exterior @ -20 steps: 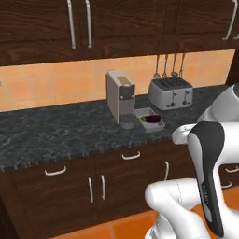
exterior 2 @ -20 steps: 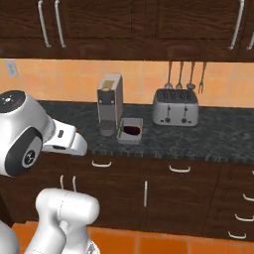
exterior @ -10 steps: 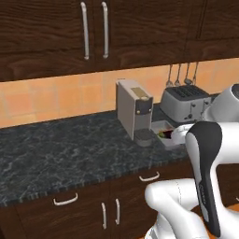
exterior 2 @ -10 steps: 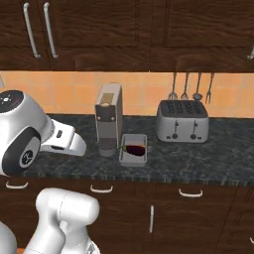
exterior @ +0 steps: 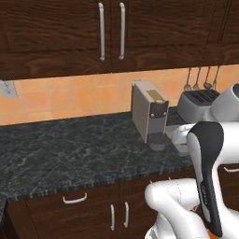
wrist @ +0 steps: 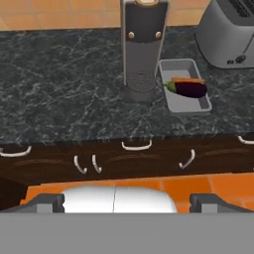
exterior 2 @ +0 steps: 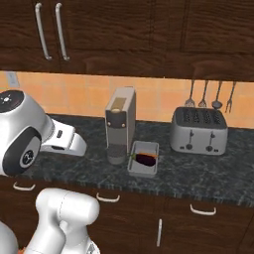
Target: Take the meat container that has the shrimp and place it on the second highest rack of the freezer. Then take the vegetable container that has the carrot and eggplant and place it on the highest rack of the freezer.
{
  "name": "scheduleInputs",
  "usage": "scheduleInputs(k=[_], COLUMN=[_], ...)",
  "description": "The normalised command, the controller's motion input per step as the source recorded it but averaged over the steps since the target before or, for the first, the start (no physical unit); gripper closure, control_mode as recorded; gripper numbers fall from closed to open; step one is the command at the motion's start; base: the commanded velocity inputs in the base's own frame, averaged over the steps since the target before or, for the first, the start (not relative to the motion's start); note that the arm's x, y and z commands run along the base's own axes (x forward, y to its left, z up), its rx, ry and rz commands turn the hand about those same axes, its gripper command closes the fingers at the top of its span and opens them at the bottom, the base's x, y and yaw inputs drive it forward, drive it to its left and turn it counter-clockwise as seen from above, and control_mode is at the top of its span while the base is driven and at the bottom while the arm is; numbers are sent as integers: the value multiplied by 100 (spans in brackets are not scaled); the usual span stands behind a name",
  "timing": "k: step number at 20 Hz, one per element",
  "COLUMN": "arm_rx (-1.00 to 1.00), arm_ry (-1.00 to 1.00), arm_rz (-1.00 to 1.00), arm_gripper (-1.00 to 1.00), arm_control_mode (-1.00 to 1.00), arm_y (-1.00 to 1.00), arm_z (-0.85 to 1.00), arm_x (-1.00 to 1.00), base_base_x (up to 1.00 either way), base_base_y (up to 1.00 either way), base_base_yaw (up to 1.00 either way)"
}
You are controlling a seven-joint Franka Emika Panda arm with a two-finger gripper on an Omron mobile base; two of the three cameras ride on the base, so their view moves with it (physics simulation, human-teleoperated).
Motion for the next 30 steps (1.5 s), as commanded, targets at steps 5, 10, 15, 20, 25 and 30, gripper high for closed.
scheduleInputs(k=[5, 10, 15, 20, 25, 30], arm_rx=[0, 0, 1, 3, 9, 32], arm_ry=[0, 0, 0, 0, 2, 6], arm_rz=[0, 0, -19, -43, -51, -45], arm_gripper=[-100, -100, -100, -100, -100, -100], arm_control_mode=[100, -100, -100, -100, -100, -100], arm_y=[0, -8, -91, -84, -68, -47], arm_z=[0, -3, -18, -16, -31, -59], arm_x=[0, 5, 14, 40, 35, 10], base_base_x=[37, 24, 0, 0, 0, 0], base_base_y=[0, -7, 0, 0, 0, 0], base_base_yaw=[1, 0, 0, 0, 0, 0])
